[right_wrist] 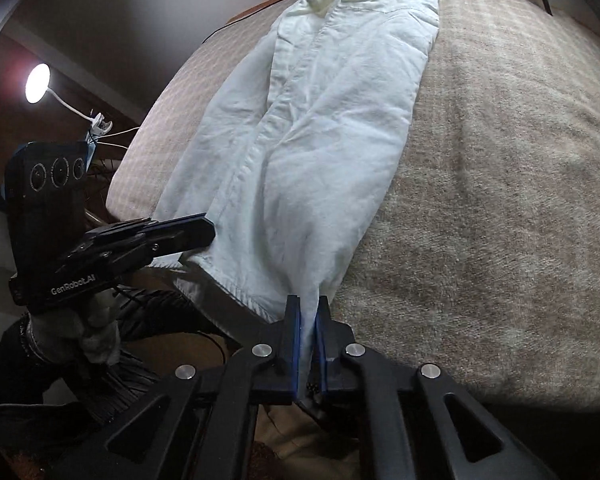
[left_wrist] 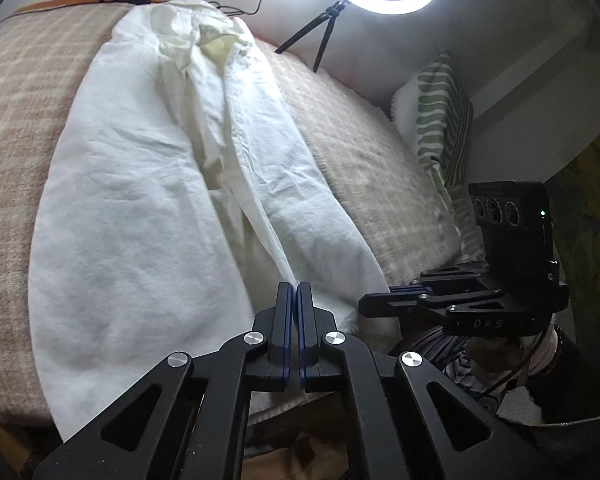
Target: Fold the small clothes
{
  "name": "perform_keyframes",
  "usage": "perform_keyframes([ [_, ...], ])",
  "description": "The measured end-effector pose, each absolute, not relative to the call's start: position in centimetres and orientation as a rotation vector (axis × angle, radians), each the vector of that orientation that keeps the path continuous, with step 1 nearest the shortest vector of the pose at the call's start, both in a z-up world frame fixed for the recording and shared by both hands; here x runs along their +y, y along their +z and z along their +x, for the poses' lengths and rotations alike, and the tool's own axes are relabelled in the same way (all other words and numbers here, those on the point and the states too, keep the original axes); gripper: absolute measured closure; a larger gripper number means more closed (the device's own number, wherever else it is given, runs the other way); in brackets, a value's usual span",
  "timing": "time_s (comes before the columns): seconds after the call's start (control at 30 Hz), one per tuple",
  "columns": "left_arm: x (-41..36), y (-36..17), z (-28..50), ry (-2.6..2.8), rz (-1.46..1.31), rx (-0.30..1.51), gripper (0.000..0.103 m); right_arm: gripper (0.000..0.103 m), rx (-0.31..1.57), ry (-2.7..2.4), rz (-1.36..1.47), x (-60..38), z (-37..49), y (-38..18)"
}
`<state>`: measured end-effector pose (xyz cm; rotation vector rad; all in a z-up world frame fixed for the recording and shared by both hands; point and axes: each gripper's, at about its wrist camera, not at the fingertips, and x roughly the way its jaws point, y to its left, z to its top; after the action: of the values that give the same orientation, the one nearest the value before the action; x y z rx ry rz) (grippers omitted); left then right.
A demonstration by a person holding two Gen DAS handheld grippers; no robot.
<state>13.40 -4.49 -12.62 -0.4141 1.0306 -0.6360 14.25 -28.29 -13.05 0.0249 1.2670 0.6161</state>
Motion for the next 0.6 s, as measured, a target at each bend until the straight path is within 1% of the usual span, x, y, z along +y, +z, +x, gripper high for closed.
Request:
perform_keyframes([
  [0.1,-4.7,-12.7,12.9,-0.640,-0.408,1.029,0.103,0.101,1.236,0.639,-0.003,-29.0,13.4,-12.3],
  [0.17,-5.2,-13.3,12.6,-0.620,-0.345,1.039,0.103,0.101,1.271,0.622,0.021,-29.5,13.4,-13.2],
  [0.23,-5.1,-13.8,12.5,-0.608,-0.322,1.058,0.103,0.100,1.293,0.608,-0.026,-29.1,13.4,-14.3],
  [0.33,-4.9,-13.5,12.4,-0.609,-0.294,1.054,0.103,0.090,1.323,0.626,-0.030,-28.9,13.3,-14.3],
  [0.37,-4.8,-13.1,12.2,-0.617,-0.285,1.051,0.103,0.084,1.312,0.619,-0.045,-29.0,13.3,-13.9],
  [0.4,-4.5,-12.6,12.1,-0.613,-0.280,1.039,0.101,0.080,1.286,0.609,-0.071,-29.2,13.3,-13.2],
  [0.43,-4.0,-12.2,11.9,-0.611,-0.276,1.025,0.100,0.080,1.251,0.594,-0.099,-29.3,13.2,-12.4],
  [0.5,-2.7,-11.0,11.4,-0.590,-0.264,0.981,0.094,0.080,1.161,0.581,-0.119,-29.6,13.1,-10.5],
  [0.6,-0.4,-10.1,11.5,-0.523,-0.239,0.948,0.094,0.080,1.039,0.581,-0.121,-29.2,13.8,-8.5],
])
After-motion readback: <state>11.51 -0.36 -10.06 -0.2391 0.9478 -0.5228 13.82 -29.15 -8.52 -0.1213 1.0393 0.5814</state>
